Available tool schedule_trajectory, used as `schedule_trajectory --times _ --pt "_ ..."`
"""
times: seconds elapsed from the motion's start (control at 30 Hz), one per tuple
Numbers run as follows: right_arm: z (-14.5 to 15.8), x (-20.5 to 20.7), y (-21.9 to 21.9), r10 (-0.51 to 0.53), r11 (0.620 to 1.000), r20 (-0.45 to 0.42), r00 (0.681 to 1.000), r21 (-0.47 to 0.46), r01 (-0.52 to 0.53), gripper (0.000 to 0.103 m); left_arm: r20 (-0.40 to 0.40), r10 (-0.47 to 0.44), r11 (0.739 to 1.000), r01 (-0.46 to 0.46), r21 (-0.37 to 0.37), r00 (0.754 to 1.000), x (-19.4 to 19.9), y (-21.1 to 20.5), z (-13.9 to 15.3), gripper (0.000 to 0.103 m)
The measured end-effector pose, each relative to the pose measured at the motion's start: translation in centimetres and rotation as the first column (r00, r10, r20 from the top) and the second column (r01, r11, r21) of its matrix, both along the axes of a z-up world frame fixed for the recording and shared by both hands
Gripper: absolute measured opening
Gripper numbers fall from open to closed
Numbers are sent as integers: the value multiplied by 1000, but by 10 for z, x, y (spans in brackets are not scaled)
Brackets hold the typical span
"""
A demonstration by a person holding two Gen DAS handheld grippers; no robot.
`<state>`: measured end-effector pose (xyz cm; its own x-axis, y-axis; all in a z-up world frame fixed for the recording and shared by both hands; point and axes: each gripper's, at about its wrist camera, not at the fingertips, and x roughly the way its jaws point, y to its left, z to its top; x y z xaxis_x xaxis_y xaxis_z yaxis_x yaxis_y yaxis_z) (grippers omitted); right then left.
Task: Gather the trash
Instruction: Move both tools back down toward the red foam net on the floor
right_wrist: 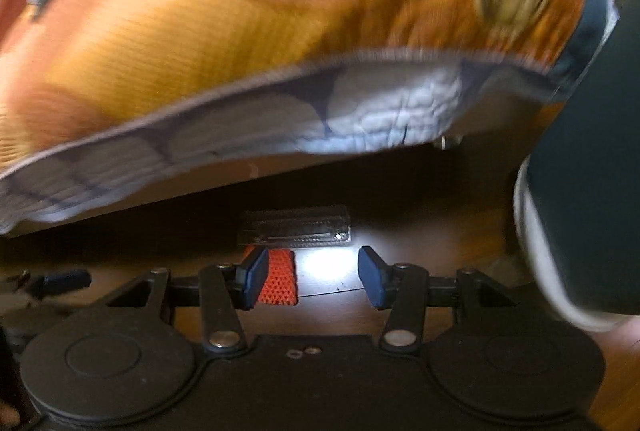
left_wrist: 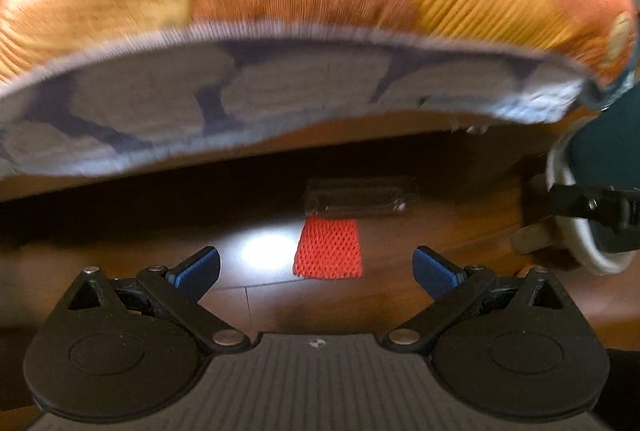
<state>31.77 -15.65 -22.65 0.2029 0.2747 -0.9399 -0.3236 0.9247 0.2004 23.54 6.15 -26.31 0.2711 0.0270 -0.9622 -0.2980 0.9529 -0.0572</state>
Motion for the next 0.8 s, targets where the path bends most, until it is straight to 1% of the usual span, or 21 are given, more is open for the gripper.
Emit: schedule_trajectory --times 0.1,0.3,0.43,0.53,0.63,0.8 --pt "-33 14 7 -2 1000 -25 1000 -27 1 49 -40 1 1000 -1 -3 999 10 1 -32 103" --pt "-89 37 16 38 998 -67 997 -55 -41 49 -125 -20 999 17 -28 992 27 3 -97 103" --pt "-125 54 17 28 997 -86 996 -70 -34 49 -166 -35 999 29 -40 985 38 3 -136 103" --pt "-147 61 17 21 997 -101 995 -77 -29 47 -185 -40 998 31 -53 982 45 4 -159 103" --pt "-167 64 18 21 996 -113 993 -78 -30 47 -198 -62 997 52 -55 978 48 2 -182 103" --pt "-193 64 23 29 996 -132 991 -85 -41 46 -231 -72 996 56 -76 970 49 -3 -216 103"
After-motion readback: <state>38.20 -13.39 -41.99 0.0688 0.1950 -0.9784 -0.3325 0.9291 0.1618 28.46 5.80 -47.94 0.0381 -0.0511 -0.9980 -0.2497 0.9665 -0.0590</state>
